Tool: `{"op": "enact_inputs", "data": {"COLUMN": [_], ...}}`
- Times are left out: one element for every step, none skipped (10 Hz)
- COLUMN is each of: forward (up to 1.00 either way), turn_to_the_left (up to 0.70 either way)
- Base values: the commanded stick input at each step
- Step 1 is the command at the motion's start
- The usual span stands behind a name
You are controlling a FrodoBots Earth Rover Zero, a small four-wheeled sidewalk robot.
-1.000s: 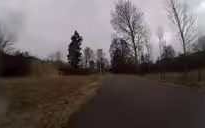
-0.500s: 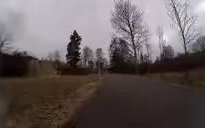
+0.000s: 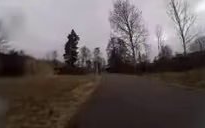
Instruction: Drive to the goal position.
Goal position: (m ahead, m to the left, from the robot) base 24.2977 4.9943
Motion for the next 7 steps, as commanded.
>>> {"op": "enact_inputs", "data": {"forward": [0.70,0.70,0.70,0.70,0.70,0.70,0.70], "turn_to_the_left": [0.00,0.00,0.00,0.00,-0.03,-0.15,-0.25]}}
